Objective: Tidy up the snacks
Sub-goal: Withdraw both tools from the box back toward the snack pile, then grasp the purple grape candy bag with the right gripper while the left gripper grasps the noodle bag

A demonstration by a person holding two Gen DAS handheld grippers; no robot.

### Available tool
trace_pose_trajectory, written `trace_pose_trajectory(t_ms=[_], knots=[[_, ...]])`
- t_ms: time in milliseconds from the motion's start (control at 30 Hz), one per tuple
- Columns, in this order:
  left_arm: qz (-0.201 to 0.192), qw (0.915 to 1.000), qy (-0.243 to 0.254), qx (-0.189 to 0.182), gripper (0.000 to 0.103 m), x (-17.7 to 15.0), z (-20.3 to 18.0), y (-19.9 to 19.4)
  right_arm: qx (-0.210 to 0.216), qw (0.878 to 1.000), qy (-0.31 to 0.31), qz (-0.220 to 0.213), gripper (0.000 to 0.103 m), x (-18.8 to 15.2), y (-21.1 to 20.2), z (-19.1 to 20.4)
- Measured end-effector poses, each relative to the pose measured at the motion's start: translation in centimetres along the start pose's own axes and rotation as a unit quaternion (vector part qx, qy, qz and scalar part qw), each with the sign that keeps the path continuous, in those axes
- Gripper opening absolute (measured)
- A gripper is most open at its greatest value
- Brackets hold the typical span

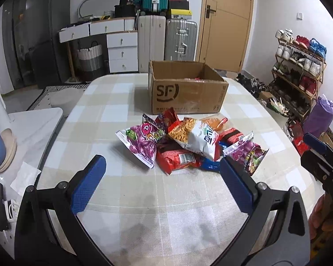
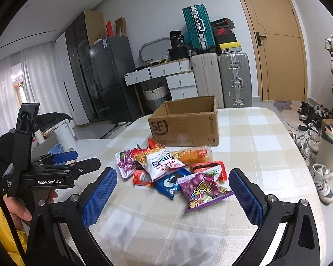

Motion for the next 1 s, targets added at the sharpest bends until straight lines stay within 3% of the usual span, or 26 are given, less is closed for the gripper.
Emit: trace_pose_trajectory(t_ms=[433,700,1000], knots=[[0.038,0.9992,0.01,0.0,0.102,-0.5,-1.1,4.8,0.026,0.999,0.005,0.037,0.103,-2.1,3.3,-0.9],[0.048,0.9988,0.012,0.0,0.102,-0.1,-1.4,6.8,0.019,0.998,0.021,0.059,0.102,-2.4,5.2,-2.8],[0.057,0.9981,0.022,0.0,0.102,0.8,-2.1,9.4,0.026,0.994,-0.011,0.101,0.102,-2.1,9.3,-3.4]])
Point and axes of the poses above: each gripper's, at about its wrist camera, not at the fingertips, and y roughly the way its jaws point, z to its left, x to its top, the point moved 3 cm from there along y, roughly the way its jaws point, and after that the axes turned 10 degrees about -y, right-handed, at the moved point
